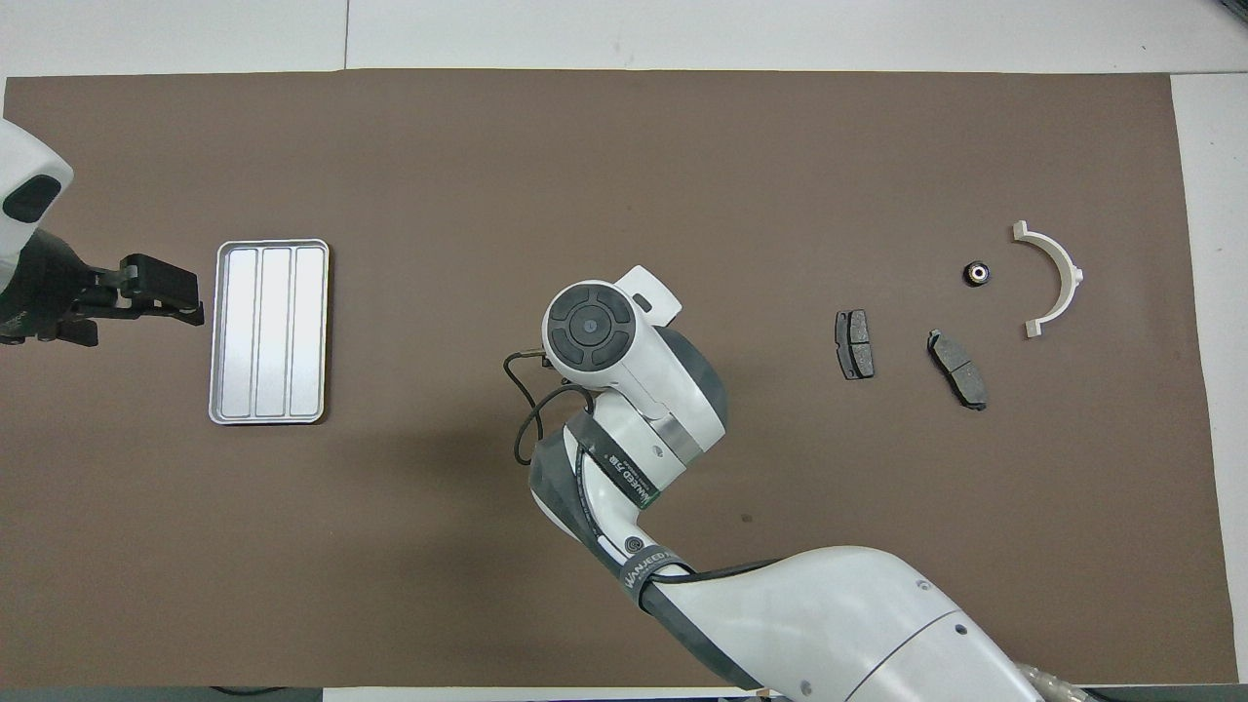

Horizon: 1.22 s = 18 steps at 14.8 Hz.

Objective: Place bearing gear from tray to pile
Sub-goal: 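Reach the right gripper to the mid-table bearing and grasp it, then carry the bearing beside the first bearing near the bracket and release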

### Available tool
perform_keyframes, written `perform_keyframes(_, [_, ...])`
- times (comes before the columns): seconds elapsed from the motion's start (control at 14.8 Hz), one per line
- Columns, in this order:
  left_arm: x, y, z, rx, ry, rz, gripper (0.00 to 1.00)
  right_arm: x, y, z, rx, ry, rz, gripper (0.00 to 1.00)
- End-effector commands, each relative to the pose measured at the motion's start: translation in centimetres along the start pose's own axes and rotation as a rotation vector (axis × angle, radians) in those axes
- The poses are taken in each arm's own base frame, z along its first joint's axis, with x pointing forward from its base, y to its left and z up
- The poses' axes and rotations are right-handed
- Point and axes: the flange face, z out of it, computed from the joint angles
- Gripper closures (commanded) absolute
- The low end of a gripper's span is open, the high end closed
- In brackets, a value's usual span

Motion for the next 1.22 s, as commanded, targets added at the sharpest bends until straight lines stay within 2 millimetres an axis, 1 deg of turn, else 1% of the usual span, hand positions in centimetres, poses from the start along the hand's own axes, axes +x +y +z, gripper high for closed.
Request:
perform_keyframes(0.0, [-0.1,-0.4,-0.6,0.010,0.016,0.002,0.00,-0.5,0.0,0.3,0.011,0.009,0.013,0.23])
perform_keyframes(0.34, [-0.1,-0.4,-0.6,0.010,0.016,0.002,0.00,-1.0,-0.2,0.7,0.013,0.001,0.008,0.26])
perform_keyframes(0.68, [-0.1,-0.3,-0.6,0.011,0.014,0.002,0.00,-1.0,-0.1,0.7,0.016,0.005,0.008,0.28])
perform_keyframes(0.81, [-0.2,-0.2,-0.6,0.011,0.014,0.005,0.00,-1.2,0.0,0.9,0.017,0.006,0.008,0.35])
perform_keyframes(0.88, [-0.2,-0.2,-0.6,0.011,0.014,0.005,0.00,-1.4,0.1,1.1,0.018,0.007,0.008,0.44])
perform_keyframes(0.95, [-0.2,-0.2,-0.7,0.010,0.016,0.004,0.00,-1.5,0.2,1.2,0.019,0.007,0.008,0.58])
perform_keyframes(1.01, [-0.2,-0.2,-0.7,0.010,0.016,0.004,0.00,-1.5,0.2,1.3,0.017,0.004,0.008,0.80])
perform_keyframes(1.08, [-0.2,-0.2,-0.6,0.011,0.014,0.005,0.00,-1.5,0.2,1.1,0.016,0.004,0.008,0.96])
perform_keyframes(1.15, [-0.2,-0.2,-0.7,0.011,0.016,0.005,0.00,-1.4,0.2,0.9,0.012,0.003,0.005,1.00])
